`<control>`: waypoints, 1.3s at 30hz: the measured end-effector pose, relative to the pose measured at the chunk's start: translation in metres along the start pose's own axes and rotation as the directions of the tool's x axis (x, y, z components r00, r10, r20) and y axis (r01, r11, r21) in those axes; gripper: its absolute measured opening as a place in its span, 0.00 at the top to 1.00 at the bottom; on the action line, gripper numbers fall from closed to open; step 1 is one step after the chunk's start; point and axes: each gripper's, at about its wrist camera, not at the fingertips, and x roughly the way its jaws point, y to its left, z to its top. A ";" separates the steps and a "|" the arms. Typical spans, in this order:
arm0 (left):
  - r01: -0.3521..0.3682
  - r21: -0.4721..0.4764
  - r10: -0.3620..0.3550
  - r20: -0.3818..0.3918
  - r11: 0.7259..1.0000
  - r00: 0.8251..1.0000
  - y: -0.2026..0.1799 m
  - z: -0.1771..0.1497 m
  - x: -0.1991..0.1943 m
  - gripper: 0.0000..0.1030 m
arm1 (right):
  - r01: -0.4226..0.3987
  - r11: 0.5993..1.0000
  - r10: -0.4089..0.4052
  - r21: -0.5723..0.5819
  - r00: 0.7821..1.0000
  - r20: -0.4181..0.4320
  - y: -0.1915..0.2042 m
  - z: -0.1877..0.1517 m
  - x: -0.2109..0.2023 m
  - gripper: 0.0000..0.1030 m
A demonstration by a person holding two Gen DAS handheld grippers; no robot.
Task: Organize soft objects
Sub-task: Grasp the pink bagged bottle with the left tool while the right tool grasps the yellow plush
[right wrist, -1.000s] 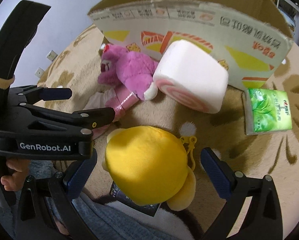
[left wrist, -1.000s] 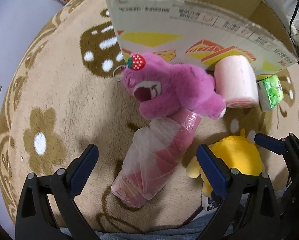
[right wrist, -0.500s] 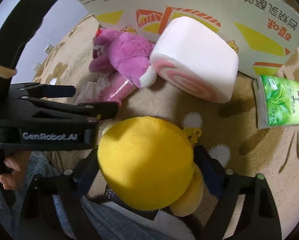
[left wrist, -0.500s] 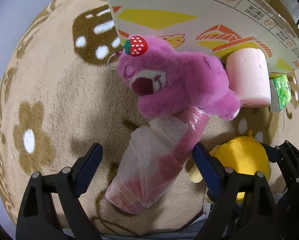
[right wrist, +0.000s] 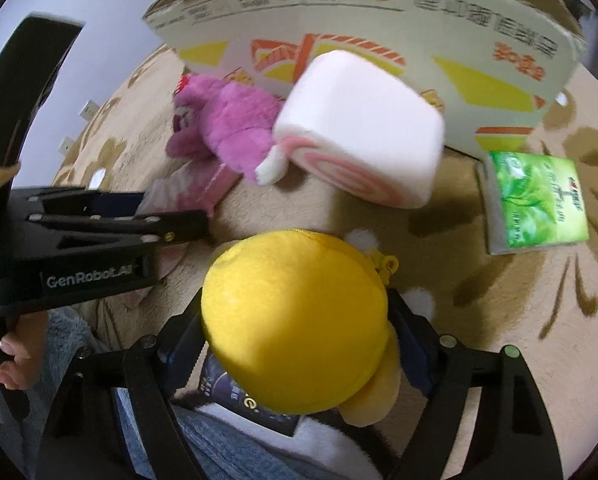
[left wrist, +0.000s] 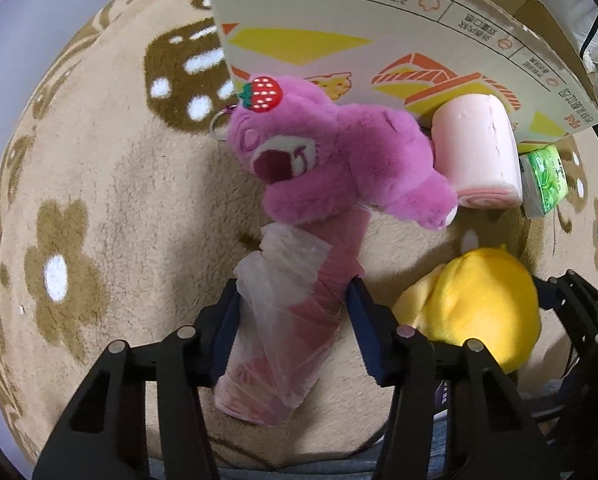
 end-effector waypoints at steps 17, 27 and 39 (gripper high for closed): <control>-0.030 -0.042 0.033 0.079 0.999 0.996 0.018 -0.052 -0.047 0.57 | -0.001 1.000 -0.006 0.029 0.966 0.258 -0.005 -0.007 -0.066 0.16; -0.037 -0.040 0.044 0.214 0.999 0.976 0.006 -0.070 -0.087 0.58 | -0.002 1.000 -0.008 0.024 0.916 0.402 -0.003 -0.015 -0.104 0.16; -0.040 -0.037 0.054 0.553 0.999 0.831 0.000 -0.067 -0.152 0.58 | 0.028 0.999 -0.034 0.019 0.801 0.598 -0.005 -0.018 -0.139 0.16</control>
